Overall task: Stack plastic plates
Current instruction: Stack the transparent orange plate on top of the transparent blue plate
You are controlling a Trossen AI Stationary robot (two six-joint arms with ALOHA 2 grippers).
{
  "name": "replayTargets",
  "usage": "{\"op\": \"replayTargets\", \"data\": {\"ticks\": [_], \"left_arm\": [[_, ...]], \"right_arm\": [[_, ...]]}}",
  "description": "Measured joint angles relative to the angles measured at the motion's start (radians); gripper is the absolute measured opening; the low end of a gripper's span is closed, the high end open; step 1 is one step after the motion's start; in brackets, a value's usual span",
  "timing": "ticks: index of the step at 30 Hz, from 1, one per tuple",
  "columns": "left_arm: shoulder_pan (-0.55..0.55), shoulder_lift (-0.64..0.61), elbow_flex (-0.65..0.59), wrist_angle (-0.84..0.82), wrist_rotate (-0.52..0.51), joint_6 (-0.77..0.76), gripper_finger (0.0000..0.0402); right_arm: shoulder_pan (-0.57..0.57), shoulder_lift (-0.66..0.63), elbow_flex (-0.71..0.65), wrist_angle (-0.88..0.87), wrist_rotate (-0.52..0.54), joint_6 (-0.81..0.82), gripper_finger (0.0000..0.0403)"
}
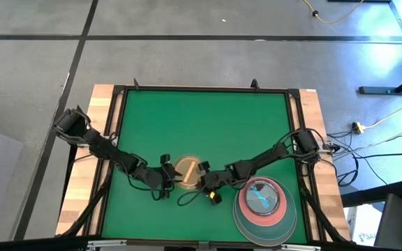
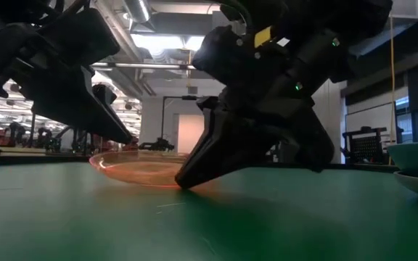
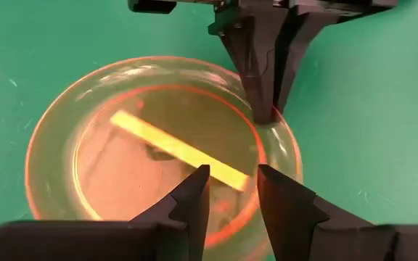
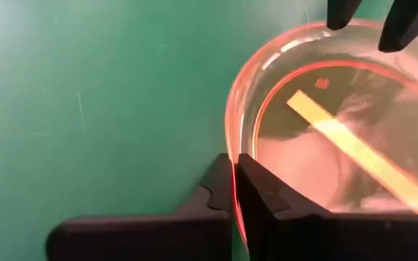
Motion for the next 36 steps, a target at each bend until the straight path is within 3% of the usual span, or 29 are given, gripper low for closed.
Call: {"op": "replayTargets", "data": {"ticks": [9, 15, 21, 28, 36], "left_arm": [[-0.065, -0.069, 0.048, -0.069, -0.002, 0.054, 0.011], [-0.129, -0.174, 0.048, -0.125, -0.096, 0.064, 0.011], [-0.163, -0.175, 0.048, -0.115, -0.154, 0.086, 0.011], [-0.159, -0.17, 0.048, -0.116, -0.171, 0.087, 0.011], [-0.158, -0.17, 0.048, -0.116, -0.171, 0.087, 0.011]], "right_arm": [[0.012, -0.108, -0.005, -0.167, 0.04, 0.007, 0.0002], [0.075, -0.259, -0.004, -0.351, 0.052, 0.077, 0.0001], [0.158, -0.409, -0.004, -0.53, 0.048, 0.191, 0.0001], [0.27, -0.576, -0.004, -0.718, 0.043, 0.429, 0.0001], [0.442, -0.701, -0.004, -0.843, 0.019, 0.86, 0.0001]]}}
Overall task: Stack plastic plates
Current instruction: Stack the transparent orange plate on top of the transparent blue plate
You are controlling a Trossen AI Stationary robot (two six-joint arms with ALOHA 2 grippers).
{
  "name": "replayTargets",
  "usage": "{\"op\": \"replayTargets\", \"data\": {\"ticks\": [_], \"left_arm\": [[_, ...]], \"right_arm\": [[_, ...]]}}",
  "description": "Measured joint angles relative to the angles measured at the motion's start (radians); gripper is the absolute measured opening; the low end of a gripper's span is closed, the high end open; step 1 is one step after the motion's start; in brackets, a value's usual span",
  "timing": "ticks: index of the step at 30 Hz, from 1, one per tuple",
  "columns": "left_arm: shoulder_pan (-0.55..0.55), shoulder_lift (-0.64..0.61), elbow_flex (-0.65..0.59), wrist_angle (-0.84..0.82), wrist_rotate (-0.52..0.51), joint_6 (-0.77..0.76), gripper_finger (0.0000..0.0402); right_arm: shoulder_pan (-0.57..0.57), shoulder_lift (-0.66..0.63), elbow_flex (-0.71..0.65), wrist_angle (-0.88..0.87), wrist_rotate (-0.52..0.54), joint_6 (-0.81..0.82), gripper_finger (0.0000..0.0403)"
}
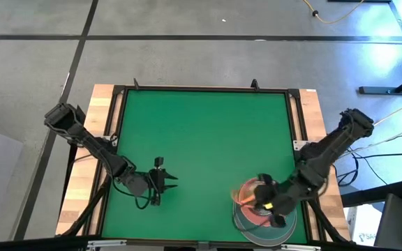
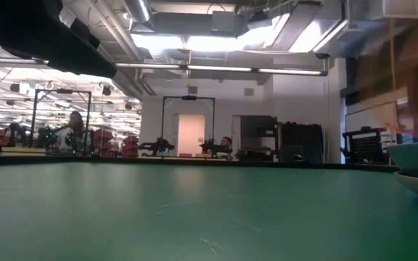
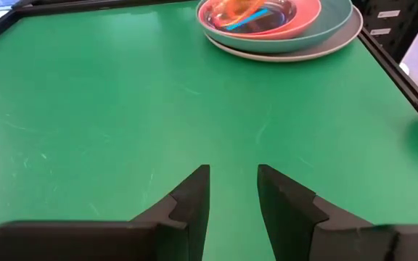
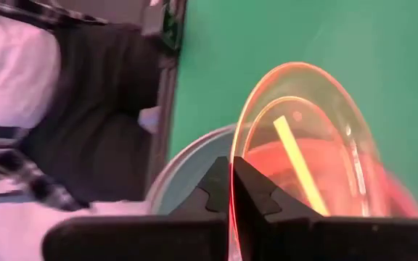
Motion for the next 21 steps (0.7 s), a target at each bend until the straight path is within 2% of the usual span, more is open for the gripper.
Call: {"op": "replayTargets", "data": {"ticks": [5, 11, 16, 21], "left_arm": [[0.008, 0.0, 0.0, 0.0, -0.001, 0.0, 0.011], [0.032, 0.0, 0.0, 0.0, -0.001, -0.001, 0.011], [0.034, 0.0, 0.0, 0.0, 0.007, -0.002, 0.011], [0.032, 0.0, 0.0, 0.001, 0.008, -0.003, 0.011]], "right_arm": [[0.115, -0.004, 0.0, -0.034, 0.014, 0.196, 0.0001], [0.2, 0.028, -0.029, -0.055, 0.166, 0.291, 0.0001], [0.198, 0.05, -0.11, -0.053, 0.154, 0.441, 0.0001], [0.158, 0.054, -0.151, -0.031, 0.155, 0.471, 0.001]]}}
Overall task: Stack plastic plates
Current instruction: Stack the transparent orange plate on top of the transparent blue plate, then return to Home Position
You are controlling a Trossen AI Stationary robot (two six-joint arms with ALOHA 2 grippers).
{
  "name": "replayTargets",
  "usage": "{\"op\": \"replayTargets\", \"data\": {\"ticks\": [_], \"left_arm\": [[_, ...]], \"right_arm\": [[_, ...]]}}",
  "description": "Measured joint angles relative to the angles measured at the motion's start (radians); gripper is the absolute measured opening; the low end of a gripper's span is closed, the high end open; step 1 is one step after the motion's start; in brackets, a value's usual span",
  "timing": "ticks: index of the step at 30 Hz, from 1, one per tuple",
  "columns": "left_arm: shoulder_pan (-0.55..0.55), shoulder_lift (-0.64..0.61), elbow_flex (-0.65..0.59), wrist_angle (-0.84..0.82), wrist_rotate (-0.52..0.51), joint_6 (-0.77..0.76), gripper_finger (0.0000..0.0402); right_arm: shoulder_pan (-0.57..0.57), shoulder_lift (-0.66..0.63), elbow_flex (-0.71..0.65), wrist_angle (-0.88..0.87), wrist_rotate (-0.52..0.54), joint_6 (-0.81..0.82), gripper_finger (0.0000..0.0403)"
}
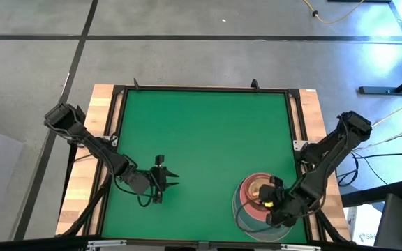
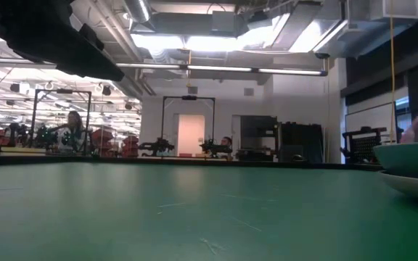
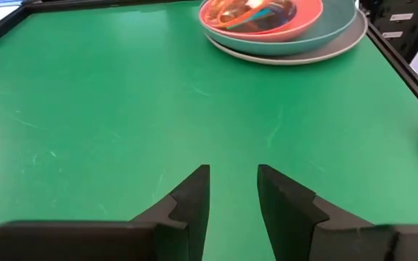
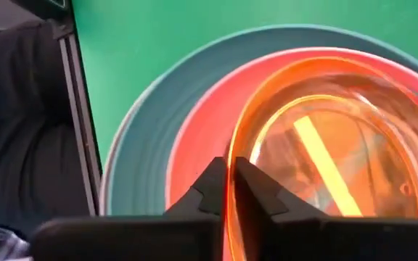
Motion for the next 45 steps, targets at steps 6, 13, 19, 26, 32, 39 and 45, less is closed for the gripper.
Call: {"op": "replayTargets", "data": {"ticks": [6, 13, 19, 26, 32, 39, 45], "left_arm": [[0.0, 0.0, 0.0, 0.0, 0.0, -0.001, 0.011], [0.002, 0.0, 0.0, 0.009, -0.001, 0.0, 0.011], [0.044, 0.0, 0.0, 0.027, -0.001, 0.042, 0.011], [0.209, -0.031, -0.002, 0.029, 0.138, 0.254, 0.011], [0.389, -0.184, -0.029, 0.075, 0.3, 0.36, 0.0095], [0.552, -0.443, -0.159, 0.134, 0.393, 0.369, 0.0047], [0.589, -0.593, -0.304, 0.184, 0.414, 0.32, 0.0015]], "right_arm": [[-0.034, 0.0, 0.0, 0.025, -0.043, -0.025, 0.0093], [-0.087, -0.042, 0.012, 0.058, 0.022, -0.242, 0.0186], [-0.194, -0.053, 0.014, 0.067, 0.261, -0.572, 0.0203], [-0.416, -0.053, 0.014, 0.19, 0.156, -0.958, 0.0159], [-0.625, -0.053, 0.013, 0.31, -0.101, -1.17, 0.0104], [-0.779, -0.053, -0.009, 0.407, -0.254, -1.263, 0.005], [-0.856, -0.066, -0.113, 0.606, -0.421, -1.306, 0.0016]]}}
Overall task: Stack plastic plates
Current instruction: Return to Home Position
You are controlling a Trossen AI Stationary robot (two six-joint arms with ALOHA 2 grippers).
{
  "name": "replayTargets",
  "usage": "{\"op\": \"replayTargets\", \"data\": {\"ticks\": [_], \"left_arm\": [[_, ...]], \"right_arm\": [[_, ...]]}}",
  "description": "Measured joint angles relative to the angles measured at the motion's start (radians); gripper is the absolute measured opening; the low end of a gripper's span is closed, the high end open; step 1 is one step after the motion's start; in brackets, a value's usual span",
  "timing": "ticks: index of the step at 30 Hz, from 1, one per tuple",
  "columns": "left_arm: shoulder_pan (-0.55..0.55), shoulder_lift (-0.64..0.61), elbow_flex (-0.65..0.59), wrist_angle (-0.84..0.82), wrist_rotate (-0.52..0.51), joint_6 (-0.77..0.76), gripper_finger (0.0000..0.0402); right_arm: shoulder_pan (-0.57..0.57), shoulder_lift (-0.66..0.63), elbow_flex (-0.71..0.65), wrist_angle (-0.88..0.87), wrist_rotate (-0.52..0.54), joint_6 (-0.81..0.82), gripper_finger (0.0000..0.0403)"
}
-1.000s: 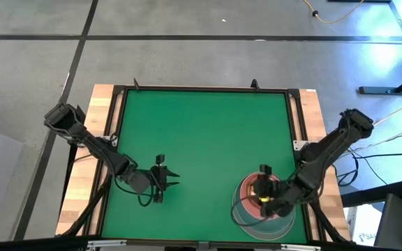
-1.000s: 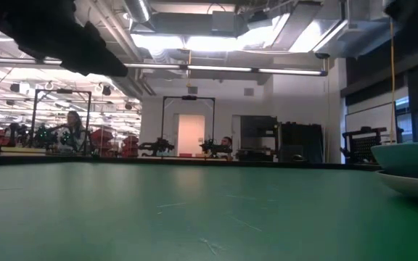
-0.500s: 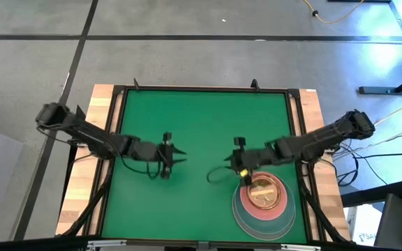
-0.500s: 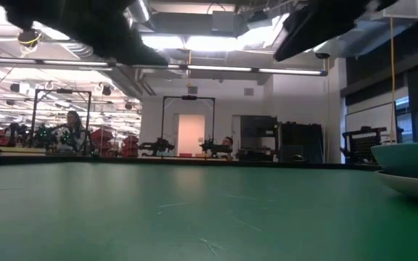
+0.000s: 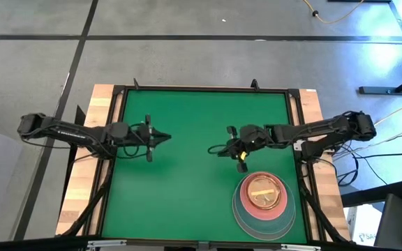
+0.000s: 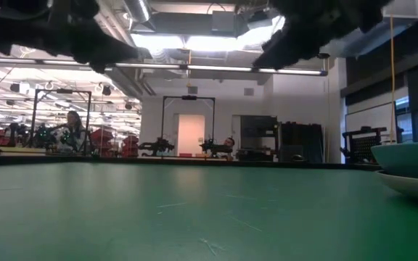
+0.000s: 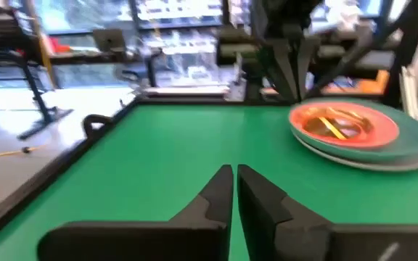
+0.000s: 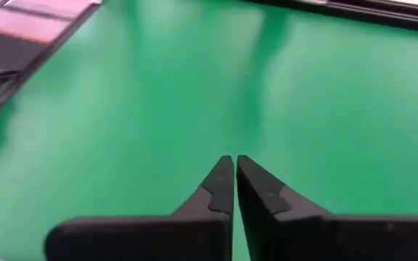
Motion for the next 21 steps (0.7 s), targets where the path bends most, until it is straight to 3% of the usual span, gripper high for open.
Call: {"op": "replayTargets", "data": {"ticks": [6, 15, 21], "left_arm": [[0.016, -0.189, -0.104, 0.004, -0.024, -0.012, 0.0001], [0.019, -0.425, -0.209, 0.007, -0.027, -0.034, 0.0002], [0.019, -0.522, -0.218, -0.061, -0.03, -0.04, 0.0003]], "right_arm": [[-0.065, -0.086, -0.192, 0.213, 0.001, 0.038, 0.0002], [-0.079, -0.359, -0.551, 0.628, -0.024, 0.122, 0.0005], [-0.079, -0.574, -0.706, 0.726, 0.071, 0.159, 0.0005]]}}
